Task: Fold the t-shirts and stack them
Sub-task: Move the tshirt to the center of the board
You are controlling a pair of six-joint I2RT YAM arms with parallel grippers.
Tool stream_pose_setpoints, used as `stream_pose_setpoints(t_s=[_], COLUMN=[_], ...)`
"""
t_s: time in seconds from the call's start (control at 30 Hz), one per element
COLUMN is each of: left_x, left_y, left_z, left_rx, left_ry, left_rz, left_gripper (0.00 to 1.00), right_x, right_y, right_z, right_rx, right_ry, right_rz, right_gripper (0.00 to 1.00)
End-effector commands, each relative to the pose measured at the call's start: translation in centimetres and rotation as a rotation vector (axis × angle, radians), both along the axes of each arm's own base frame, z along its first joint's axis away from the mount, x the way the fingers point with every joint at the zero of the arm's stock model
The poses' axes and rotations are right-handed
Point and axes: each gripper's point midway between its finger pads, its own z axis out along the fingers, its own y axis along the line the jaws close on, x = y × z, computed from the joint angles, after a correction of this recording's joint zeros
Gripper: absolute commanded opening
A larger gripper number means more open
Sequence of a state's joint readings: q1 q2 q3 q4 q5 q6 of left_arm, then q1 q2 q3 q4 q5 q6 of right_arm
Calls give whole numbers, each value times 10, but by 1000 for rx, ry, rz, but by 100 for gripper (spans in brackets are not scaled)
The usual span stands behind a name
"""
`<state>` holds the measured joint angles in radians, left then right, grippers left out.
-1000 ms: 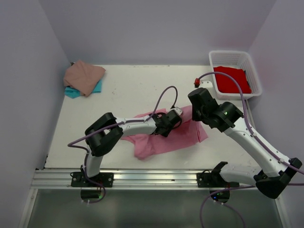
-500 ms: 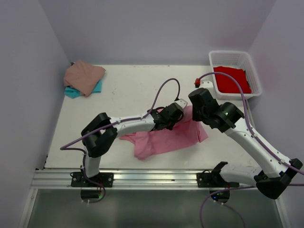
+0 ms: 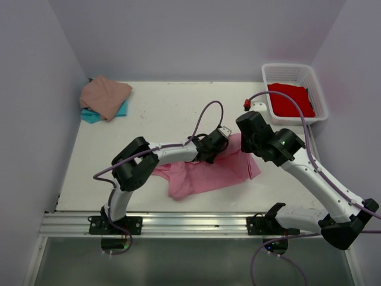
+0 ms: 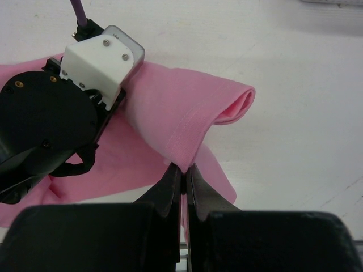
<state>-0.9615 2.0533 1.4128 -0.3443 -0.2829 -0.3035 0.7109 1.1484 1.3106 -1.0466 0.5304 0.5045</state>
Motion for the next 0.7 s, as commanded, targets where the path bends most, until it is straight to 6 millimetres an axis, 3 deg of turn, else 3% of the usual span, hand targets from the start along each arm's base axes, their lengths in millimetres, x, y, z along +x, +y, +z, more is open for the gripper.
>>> stream_pose_setpoints(t_s=[0.0, 0.17, 0.27, 0.3, 0.37, 0.43, 0.5, 0.67], left_x=[6, -3, -12, -19, -22, -26, -28, -28], left_y=[-9, -6, 2, 7, 16, 24, 26, 18], left_z=[12, 8, 7, 4, -2, -9, -13, -7], left_rx=[-30, -17, -5, 8, 34, 60, 63, 20], left_ry=[-9, 43, 67, 76, 80, 91, 98, 94], left_rz=[1, 14, 26, 24, 38, 43, 41, 20], left_gripper=[33, 27, 17, 8, 3, 5, 19, 36], right_x=[0, -1, -1, -1, 0, 0, 0, 1], right_y=[-7, -9, -11, -11, -10, -9, -8, -9], right_z=[7, 7, 7, 7, 6, 4, 3, 4], right_rx=[15, 10, 9, 10, 10, 11, 12, 13], right_ry=[-32, -33, -36, -34, -32, -28, -24, -27], right_rz=[-28, -33, -38, -38, -39, -34, -33, -36], right_gripper=[0, 0, 0, 0, 0, 0, 0, 0])
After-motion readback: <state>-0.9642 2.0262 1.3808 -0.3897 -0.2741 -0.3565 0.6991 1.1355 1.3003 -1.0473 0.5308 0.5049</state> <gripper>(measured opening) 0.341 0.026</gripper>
